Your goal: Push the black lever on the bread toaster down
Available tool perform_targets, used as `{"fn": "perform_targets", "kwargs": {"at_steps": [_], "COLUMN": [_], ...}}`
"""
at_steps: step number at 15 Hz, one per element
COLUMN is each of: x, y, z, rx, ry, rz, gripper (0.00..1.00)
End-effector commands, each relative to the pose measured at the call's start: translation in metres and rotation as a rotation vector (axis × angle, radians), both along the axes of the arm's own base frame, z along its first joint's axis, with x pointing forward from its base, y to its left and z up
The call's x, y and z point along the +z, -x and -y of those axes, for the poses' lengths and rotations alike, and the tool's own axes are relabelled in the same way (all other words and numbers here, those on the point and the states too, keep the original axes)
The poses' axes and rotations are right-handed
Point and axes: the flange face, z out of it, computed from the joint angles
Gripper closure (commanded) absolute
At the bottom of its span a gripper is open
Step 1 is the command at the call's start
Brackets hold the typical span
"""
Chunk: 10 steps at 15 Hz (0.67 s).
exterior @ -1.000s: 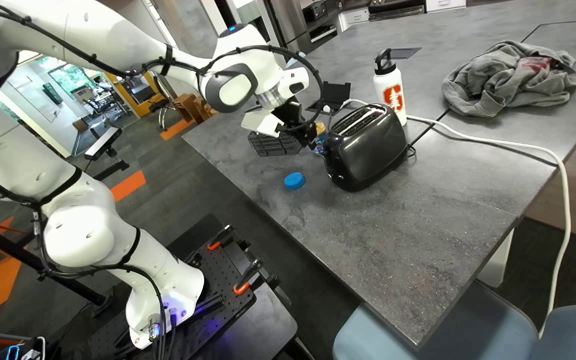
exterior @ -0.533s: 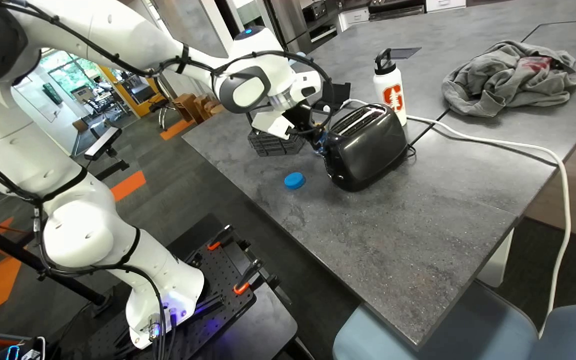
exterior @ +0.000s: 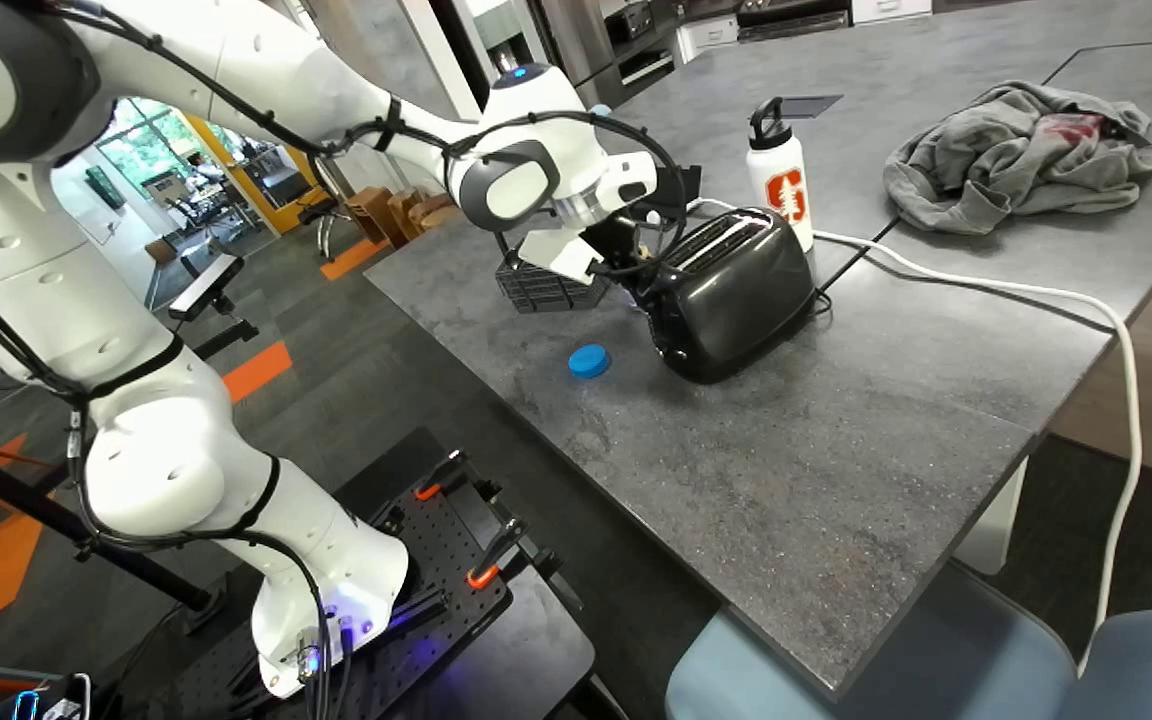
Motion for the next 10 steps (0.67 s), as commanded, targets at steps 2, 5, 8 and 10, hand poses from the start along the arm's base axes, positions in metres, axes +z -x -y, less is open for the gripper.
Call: {"fn": "perform_targets", "kwargs": {"at_steps": [2,5,8,10], "x": [-0.006,-0.011,-0.016,-0.022], "y": [-0.010,-0.011,-0.011,-0.011], "z": [-0.003,-0.004,-0.002,-0.001], "rx": [-0.015,-0.017,-0.023,-0.025], "ry": [-0.021,-0.019,-0.019,-0.023], "rz": [-0.021,-0.033,-0.046,-0.053], "gripper": [1.00,1.00,1.00,1.00]}}
